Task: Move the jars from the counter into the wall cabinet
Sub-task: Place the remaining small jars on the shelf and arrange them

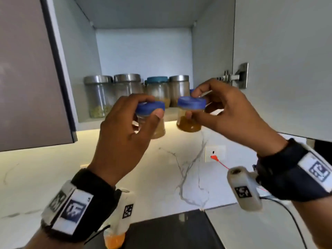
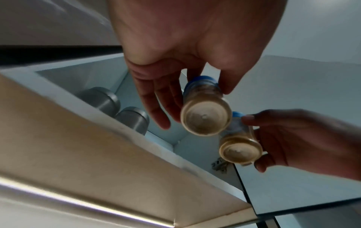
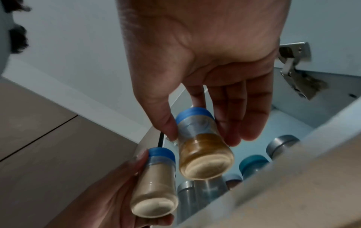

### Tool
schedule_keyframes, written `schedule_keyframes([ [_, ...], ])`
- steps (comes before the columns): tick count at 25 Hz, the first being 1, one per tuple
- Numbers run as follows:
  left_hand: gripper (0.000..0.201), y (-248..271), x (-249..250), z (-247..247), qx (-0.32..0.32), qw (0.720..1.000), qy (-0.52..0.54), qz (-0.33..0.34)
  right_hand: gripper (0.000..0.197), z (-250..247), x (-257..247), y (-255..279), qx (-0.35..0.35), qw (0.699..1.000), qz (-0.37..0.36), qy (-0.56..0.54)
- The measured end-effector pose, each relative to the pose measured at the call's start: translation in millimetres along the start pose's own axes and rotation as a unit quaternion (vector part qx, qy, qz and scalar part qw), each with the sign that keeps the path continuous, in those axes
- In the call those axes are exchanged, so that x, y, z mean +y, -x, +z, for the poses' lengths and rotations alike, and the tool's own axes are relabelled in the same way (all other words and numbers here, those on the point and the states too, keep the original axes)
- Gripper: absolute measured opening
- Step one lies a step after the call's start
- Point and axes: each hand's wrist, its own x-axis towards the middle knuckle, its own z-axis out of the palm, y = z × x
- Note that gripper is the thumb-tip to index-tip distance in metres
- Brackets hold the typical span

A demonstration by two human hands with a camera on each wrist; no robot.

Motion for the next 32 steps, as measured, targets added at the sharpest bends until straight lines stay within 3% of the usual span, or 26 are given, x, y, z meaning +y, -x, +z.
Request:
schedule_keyframes([
  [3, 0.027, -36.4, -10.2, 9.1, -0.006, 0.998, -0.062, 0.03, 0.035, -17.4, 1.7, -40.5, -0.031, 0.997, 0.035, 0.063],
  [6, 0.031, -58.1, -27.1, 19.0, -0.041, 0.994, -0.104, -0.006, 0.038, -20.0, 12.9, -67.2, -0.054, 0.986, 0.082, 0.137],
  [13, 0.047, -71.9, -51.1, 34.9, -0.103, 0.982, -0.157, -0.033, 0.031, -13.9, 26.2, -103.2, -0.09, 0.954, 0.099, 0.267],
  [15, 0.056, -76.4, -52.4, 33.7, -0.141, 0.97, -0.195, -0.043, 0.025, -10.1, 22.5, -111.9, -0.109, 0.924, 0.083, 0.357],
  [18, 0.058, -79.4, -52.6, 30.6, -0.186, 0.961, -0.201, -0.037, 0.031, -6.2, 11.4, -125.0, -0.153, 0.882, 0.112, 0.431],
  [23, 0.062, -73.5, -60.1, 31.3, -0.172, 0.966, -0.19, -0.019, 0.026, 9.1, 2.6, -159.9, -0.192, 0.809, 0.148, 0.535],
  [26, 0.064, -74.0, -62.9, 30.9, -0.178, 0.968, -0.174, -0.024, 0.028, 17.3, 2.6, -183.6, -0.234, 0.768, 0.166, 0.572],
  [32, 0.066, -80.3, -66.8, 24.9, -0.205, 0.969, -0.124, -0.051, 0.018, 32.0, 14.8, -215.6, -0.29, 0.717, 0.214, 0.597],
])
